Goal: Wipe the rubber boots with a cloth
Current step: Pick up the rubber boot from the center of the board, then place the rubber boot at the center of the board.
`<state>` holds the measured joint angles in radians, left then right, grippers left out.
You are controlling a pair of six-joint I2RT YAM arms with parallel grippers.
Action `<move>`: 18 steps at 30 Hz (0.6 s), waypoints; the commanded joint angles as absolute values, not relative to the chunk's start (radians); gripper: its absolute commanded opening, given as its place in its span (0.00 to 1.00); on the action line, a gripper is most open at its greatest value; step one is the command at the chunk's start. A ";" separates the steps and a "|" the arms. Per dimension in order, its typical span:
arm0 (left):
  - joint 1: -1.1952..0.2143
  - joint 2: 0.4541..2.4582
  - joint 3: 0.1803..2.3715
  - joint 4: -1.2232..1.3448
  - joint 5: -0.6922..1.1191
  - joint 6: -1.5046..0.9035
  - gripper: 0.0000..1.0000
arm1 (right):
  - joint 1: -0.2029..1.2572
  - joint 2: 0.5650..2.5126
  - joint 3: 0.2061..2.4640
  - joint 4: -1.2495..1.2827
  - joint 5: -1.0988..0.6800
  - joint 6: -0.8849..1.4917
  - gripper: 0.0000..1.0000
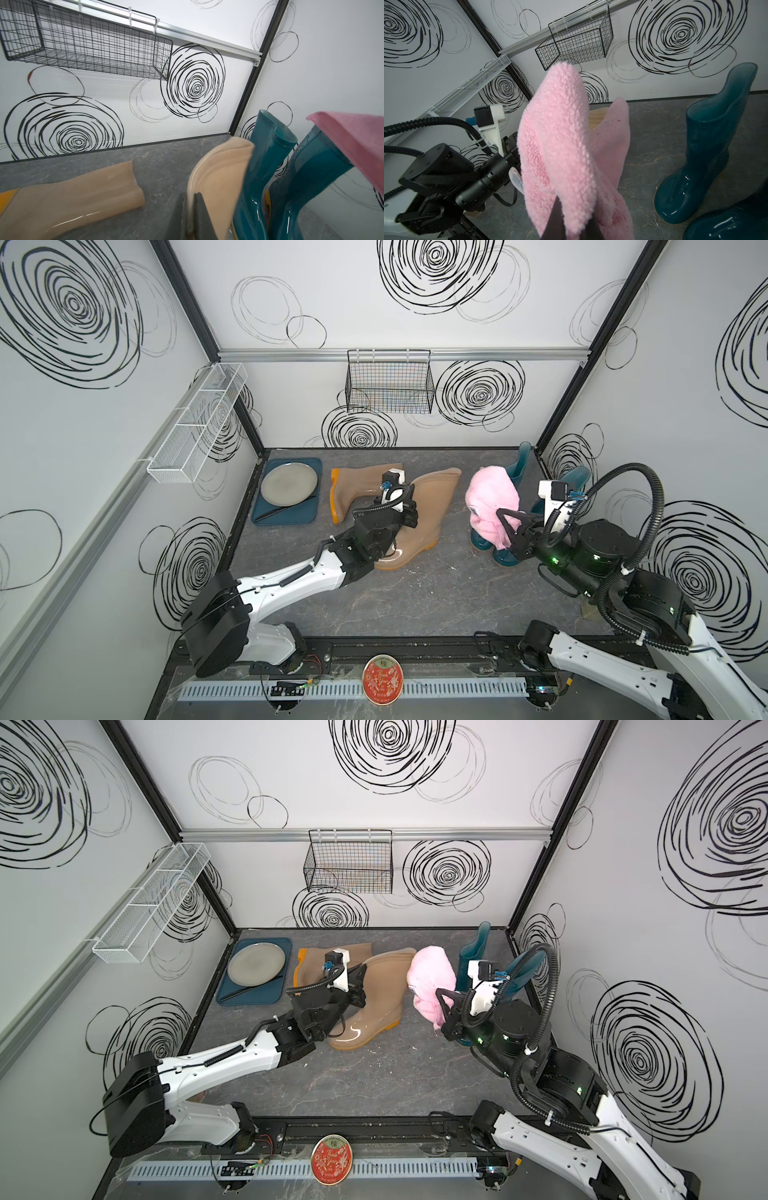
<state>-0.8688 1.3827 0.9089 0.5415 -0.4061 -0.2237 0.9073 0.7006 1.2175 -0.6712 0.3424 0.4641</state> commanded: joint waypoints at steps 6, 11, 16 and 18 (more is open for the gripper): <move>-0.816 1.546 1.096 0.736 -0.326 -0.210 0.00 | 0.905 0.765 1.282 -0.576 0.409 0.400 0.00; -0.790 1.646 1.189 0.746 -0.296 -0.174 0.00 | 0.905 0.785 1.287 -0.556 0.421 0.378 0.00; -0.767 1.705 1.255 0.747 -0.228 -0.171 0.00 | 0.905 0.790 1.286 -0.539 0.444 0.355 0.00; -0.767 1.718 1.275 0.740 -0.217 -0.157 0.00 | 0.904 0.791 1.282 -0.530 0.452 0.347 0.00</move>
